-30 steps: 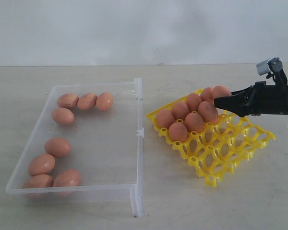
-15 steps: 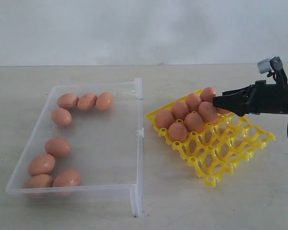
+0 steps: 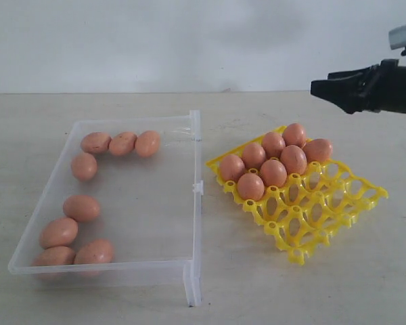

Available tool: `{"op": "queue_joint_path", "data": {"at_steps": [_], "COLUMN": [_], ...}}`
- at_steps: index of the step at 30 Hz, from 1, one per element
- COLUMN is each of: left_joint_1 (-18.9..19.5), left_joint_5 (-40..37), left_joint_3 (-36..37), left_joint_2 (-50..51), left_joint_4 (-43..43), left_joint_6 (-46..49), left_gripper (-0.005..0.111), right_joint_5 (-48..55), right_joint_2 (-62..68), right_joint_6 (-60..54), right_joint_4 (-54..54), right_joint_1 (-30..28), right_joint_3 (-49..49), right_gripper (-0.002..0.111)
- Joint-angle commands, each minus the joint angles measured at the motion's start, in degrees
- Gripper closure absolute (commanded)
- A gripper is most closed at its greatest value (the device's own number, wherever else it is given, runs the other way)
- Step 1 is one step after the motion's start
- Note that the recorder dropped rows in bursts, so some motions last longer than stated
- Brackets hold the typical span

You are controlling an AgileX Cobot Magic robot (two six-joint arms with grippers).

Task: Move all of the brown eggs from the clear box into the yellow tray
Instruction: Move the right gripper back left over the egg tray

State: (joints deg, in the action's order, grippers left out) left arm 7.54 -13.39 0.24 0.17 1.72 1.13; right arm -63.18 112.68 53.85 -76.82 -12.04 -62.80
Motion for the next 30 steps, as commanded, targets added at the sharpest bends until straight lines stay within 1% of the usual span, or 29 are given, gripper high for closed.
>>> {"op": "queue_joint_path", "data": {"at_steps": [1,2,3,4,6,7,8,9,10,11,12,13,14,15,16,17,18,19,20,21,22,23,25,26,29,30], "left_joint_1": [-0.2,-0.2,-0.2,-0.2,-0.2,-0.2,-0.2,-0.2,-0.2,-0.2,-0.2,-0.2,-0.2,-0.2,-0.2,-0.2,-0.2,-0.2,-0.2,-0.2,-0.2,-0.2,-0.2,-0.2,-0.2,-0.2], "left_joint_5": [0.1,0.1,0.1,0.1,0.1,0.1,0.1,0.1,0.1,0.1,0.1,0.1,0.1,0.1,0.1,0.1,0.1,0.1,0.1,0.1,0.1,0.1,0.1,0.1,0.1,0.1], "left_joint_3": [-0.2,-0.2,-0.2,-0.2,-0.2,-0.2,-0.2,-0.2,-0.2,-0.2,-0.2,-0.2,-0.2,-0.2,-0.2,-0.2,-0.2,-0.2,-0.2,-0.2,-0.2,-0.2,-0.2,-0.2,-0.2,-0.2], "left_joint_2": [-0.2,-0.2,-0.2,-0.2,-0.2,-0.2,-0.2,-0.2,-0.2,-0.2,-0.2,-0.2,-0.2,-0.2,-0.2,-0.2,-0.2,-0.2,-0.2,-0.2,-0.2,-0.2,-0.2,-0.2,-0.2,-0.2], "left_joint_4": [0.3,0.3,0.3,0.3,0.3,0.3,0.3,0.3,0.3,0.3,0.3,0.3,0.3,0.3,0.3,0.3,0.3,0.3,0.3,0.3,0.3,0.3,0.3,0.3,0.3,0.3], "left_joint_6": [0.0,0.0,0.0,0.0,0.0,0.0,0.0,0.0,0.0,0.0,0.0,0.0,0.0,0.0,0.0,0.0,0.0,0.0,0.0,0.0,0.0,0.0,0.0,0.0,0.0,0.0], "left_gripper": [0.111,0.111,0.111,0.111,0.111,0.111,0.111,0.111,0.111,0.111,0.111,0.111,0.111,0.111,0.111,0.111,0.111,0.111,0.111,0.111,0.111,0.111,0.111,0.111,0.111,0.111], "right_joint_5": [-6.5,-6.8,-6.8,-6.8,-6.8,-2.7,3.6,17.6,36.5,62.2,76.3,86.8,92.1,95.1,96.1,96.9,100.0,106.2,114.4,122.8,129.9,133.1,133.1,133.1,132.9,132.4], "right_joint_2": [-6.1,-8.6,-10.0,-12.5,-15.6,-16.1,-16.1,-15.8,-15.2,-12.6,-9.6,-6.6,-4.5,-2.1,-0.4,1.0,2.4,3.8,5.2,7.1,9.1,10.7,14.0,15.0,16.0,16.6], "right_joint_6": [-0.6,-0.4,-0.4,0.1,0.3,-0.2,-0.9,-3.1,-8.6,-16.0,-19.4,-21.3,-21.9,-24.5,-32.3,-42.2,-56.6,-70.3,-80.5,-86.4,-88.7,-88.8,-86.9,-85.5,-83.0,-83.1], "right_joint_4": [2.3,2.2,2.2,2.5,2.7,2.8,2.8,2.5,2.6,3.5,3.5,4.6,7.3,13.9,24.2,37.8,53.1,67.5,76.8,85.3,90.0,91.6,91.1,90.7,90.2,89.9], "right_joint_1": [1.3,3.4,5.1,10.2,20.9,28.6,34.9,43.8,52.1,60.1,64.8,67.9,69.6,70.4,70.6,70.6,70.4,69.8,69.2,68.5,67.9,67.3,66.9,66.9,66.7,66.7], "right_joint_3": [-0.2,-0.2,-0.2,-0.2,-0.2,-0.6,-1.2,-2.1,-3.2,-6.3,-9.2,-12.5,-15.2,-18.9,-22.7,-26.7,-31.2,-36.2,-40.4,-45.4,-50.1,-53.5,-59.8,-61.3,-61.1,-61.1], "right_gripper": [0.062,0.083,0.096,0.108,0.108,0.108,0.108,0.108,0.108,0.108,0.108,0.109,0.109,0.109,0.109,0.109,0.109,0.109,0.109,0.109,0.109,0.109,0.108,0.106,0.092,0.085]}}
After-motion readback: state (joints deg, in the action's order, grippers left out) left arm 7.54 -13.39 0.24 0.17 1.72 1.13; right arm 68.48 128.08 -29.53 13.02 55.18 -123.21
